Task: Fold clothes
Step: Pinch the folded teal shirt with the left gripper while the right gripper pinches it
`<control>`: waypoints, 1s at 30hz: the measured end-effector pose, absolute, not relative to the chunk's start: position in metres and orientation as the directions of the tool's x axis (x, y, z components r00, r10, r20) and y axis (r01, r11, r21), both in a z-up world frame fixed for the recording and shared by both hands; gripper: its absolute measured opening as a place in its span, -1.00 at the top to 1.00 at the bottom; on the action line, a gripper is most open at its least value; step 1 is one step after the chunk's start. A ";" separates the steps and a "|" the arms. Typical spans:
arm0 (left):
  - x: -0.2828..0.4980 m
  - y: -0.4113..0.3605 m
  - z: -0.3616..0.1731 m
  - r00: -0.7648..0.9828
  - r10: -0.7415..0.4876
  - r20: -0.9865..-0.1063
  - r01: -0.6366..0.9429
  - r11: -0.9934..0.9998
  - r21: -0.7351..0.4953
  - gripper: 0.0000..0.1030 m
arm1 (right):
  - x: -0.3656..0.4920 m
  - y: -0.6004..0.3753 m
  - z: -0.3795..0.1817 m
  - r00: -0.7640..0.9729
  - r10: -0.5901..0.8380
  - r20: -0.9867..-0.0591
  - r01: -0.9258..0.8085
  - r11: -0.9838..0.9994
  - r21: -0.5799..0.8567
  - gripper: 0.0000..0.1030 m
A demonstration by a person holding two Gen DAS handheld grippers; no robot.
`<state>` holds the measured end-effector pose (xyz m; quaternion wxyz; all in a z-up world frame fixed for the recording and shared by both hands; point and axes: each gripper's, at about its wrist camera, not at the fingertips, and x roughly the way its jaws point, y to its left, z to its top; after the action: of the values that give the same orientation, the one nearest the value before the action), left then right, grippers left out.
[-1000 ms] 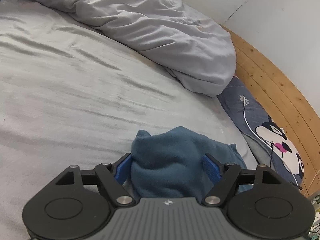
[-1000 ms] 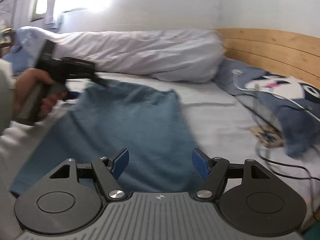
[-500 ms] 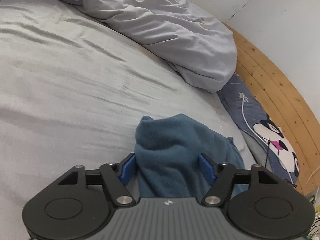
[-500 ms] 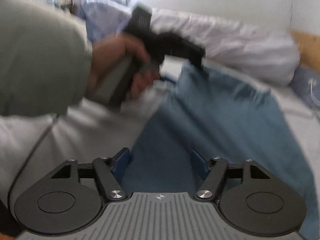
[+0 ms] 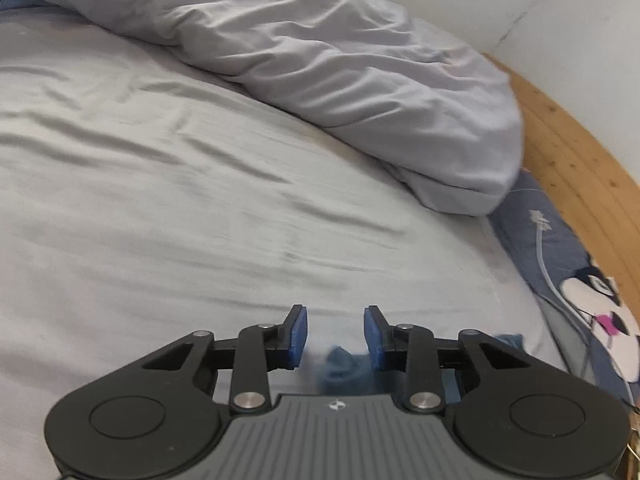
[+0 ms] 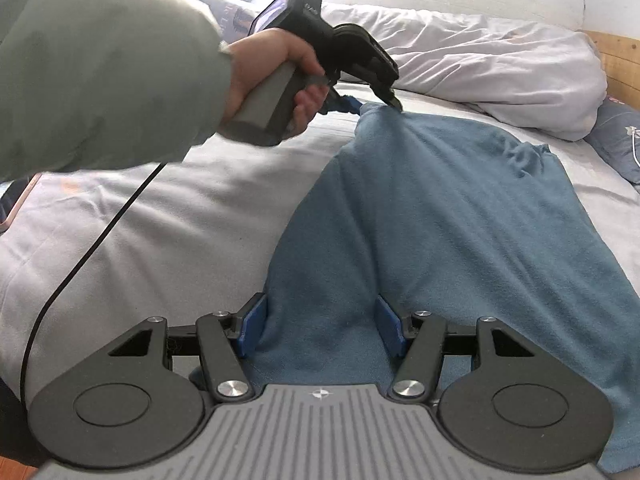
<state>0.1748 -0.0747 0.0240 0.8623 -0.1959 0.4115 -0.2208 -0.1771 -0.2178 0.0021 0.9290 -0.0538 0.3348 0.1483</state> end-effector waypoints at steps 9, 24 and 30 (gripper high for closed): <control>0.141 -0.026 0.011 0.515 -0.666 -0.539 0.209 0.708 -0.675 -0.32 | -0.172 -0.229 0.014 0.733 0.282 -0.618 -0.281 0.954 0.102 -0.23; 0.135 -0.061 -0.002 0.503 -0.719 -0.480 0.297 0.665 -0.685 -0.37 | -0.158 -0.347 0.077 0.823 0.238 -0.516 -0.048 0.934 0.353 -0.40; 0.140 -0.071 0.000 0.490 -0.723 -0.487 0.315 0.668 -0.674 -0.36 | -0.109 -0.409 0.093 0.833 0.236 -0.500 -0.037 0.926 0.376 -0.44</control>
<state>0.1399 -0.0706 -0.0005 0.8235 -0.2584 0.3948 -0.3149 -0.1092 -0.4089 0.0934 0.9406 0.1783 0.2797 0.0727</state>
